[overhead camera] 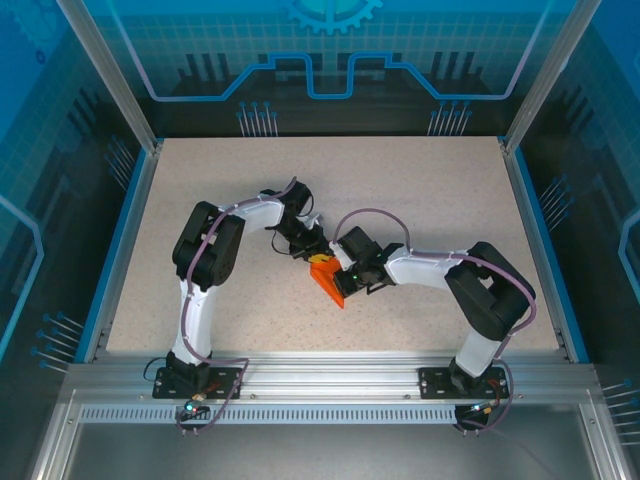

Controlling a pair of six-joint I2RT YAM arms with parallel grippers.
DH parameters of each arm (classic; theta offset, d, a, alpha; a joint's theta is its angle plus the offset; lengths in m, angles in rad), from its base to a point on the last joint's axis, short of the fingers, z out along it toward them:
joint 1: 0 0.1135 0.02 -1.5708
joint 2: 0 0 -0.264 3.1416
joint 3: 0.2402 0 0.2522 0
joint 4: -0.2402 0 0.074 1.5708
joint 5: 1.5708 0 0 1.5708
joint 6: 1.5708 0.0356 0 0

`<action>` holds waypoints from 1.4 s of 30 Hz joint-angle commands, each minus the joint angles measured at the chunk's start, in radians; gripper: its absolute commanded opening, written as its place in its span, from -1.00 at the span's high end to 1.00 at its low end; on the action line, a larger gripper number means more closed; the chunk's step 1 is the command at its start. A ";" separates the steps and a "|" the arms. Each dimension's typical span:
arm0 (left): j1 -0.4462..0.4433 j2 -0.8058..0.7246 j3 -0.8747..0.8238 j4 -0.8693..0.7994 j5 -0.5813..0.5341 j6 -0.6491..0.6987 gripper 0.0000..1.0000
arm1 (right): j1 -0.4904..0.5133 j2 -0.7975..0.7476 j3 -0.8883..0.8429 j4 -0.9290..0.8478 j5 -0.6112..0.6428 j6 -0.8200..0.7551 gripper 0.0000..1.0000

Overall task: Fold a paper plane with a square sheet of paper (fold left side to right side)
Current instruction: Third fold the triangle at the center of the table.

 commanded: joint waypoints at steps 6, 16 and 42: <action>-0.017 0.018 0.007 -0.062 -0.055 0.013 0.63 | -0.005 0.031 0.009 -0.073 -0.016 -0.010 0.95; 0.023 -0.008 0.146 -0.150 -0.053 0.045 0.47 | 0.000 0.019 -0.007 -0.099 -0.022 -0.017 0.95; -0.014 -0.246 -0.274 0.113 0.086 -0.015 0.71 | 0.000 0.045 0.005 -0.104 -0.034 -0.022 0.96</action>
